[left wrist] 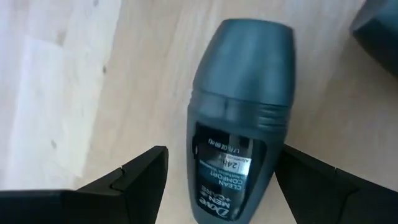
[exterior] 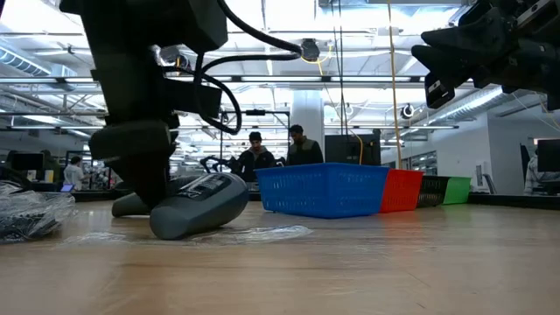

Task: Pick & Place Travel size toiletries
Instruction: Put the left deodorant into the red bin

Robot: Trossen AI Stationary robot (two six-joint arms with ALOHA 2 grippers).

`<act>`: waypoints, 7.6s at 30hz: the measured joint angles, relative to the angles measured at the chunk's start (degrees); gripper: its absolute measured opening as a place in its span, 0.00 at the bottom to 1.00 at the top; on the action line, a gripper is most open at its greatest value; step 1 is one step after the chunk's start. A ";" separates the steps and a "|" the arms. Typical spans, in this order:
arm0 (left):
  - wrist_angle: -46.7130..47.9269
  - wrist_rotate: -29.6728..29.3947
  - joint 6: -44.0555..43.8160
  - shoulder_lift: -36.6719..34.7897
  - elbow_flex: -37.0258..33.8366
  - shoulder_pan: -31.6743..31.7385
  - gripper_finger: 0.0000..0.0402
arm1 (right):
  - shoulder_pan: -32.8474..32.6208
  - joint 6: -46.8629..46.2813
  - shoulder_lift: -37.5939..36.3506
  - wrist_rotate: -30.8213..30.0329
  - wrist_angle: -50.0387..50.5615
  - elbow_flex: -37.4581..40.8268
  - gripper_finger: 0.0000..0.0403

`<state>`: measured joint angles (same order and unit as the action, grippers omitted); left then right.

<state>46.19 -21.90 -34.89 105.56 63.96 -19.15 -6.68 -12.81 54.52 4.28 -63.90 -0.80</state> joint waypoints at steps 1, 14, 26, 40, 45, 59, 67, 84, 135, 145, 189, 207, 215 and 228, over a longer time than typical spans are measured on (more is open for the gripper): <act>-0.04 -0.32 1.69 0.00 0.00 0.38 0.70 | 0.00 -0.01 0.00 0.01 0.02 0.00 0.22; -11.55 10.34 13.43 0.00 0.00 5.40 0.70 | 0.00 0.00 -0.02 0.00 1.63 0.00 0.22; -7.76 11.02 20.88 0.00 -0.04 4.34 0.70 | -0.02 0.01 0.00 0.01 2.10 0.00 0.22; -8.98 11.91 20.61 -0.02 -0.04 4.34 0.67 | 0.00 0.01 -0.02 0.01 2.10 0.02 0.22; -9.02 12.68 19.54 -0.09 -0.04 4.41 0.51 | 0.00 -0.01 0.00 0.01 2.09 0.00 0.22; -10.19 12.90 16.43 -0.11 -0.04 4.38 0.54 | 0.00 -0.01 0.00 -0.01 2.08 0.00 0.22; -10.13 12.92 16.71 -0.19 -0.04 4.36 0.50 | -0.01 -0.01 0.00 -0.01 2.08 0.02 0.22; -12.26 8.39 18.96 -11.16 -0.04 4.27 0.50 | -0.01 -0.01 -0.02 -0.05 2.58 0.02 0.22; -54.43 29.40 46.17 -14.80 -0.02 21.26 0.50 | -0.36 9.67 7.58 -14.64 2.82 -11.39 0.23; -52.65 26.92 46.37 -14.80 -0.02 21.26 0.50 | -0.57 24.25 19.90 -10.13 3.60 -24.79 0.63; -46.38 20.28 40.18 -22.46 0.07 18.90 0.67 | 1.55 21.47 26.63 -19.47 6.83 -32.31 0.44; -42.15 10.71 34.29 -31.15 -15.57 19.22 0.67 | 4.21 3.48 17.20 -36.08 43.11 -32.24 0.44; -44.10 5.54 29.42 -31.23 -20.69 19.26 0.68 | 5.53 -1.23 17.11 -36.05 51.49 -32.20 0.44; -44.39 4.79 28.53 -30.93 -21.84 19.83 0.68 | 5.52 -6.45 17.11 -35.76 56.43 -32.20 0.68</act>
<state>1.80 -17.10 -6.35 74.63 42.13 0.69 -1.16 -19.26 71.64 -31.47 -7.46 -32.99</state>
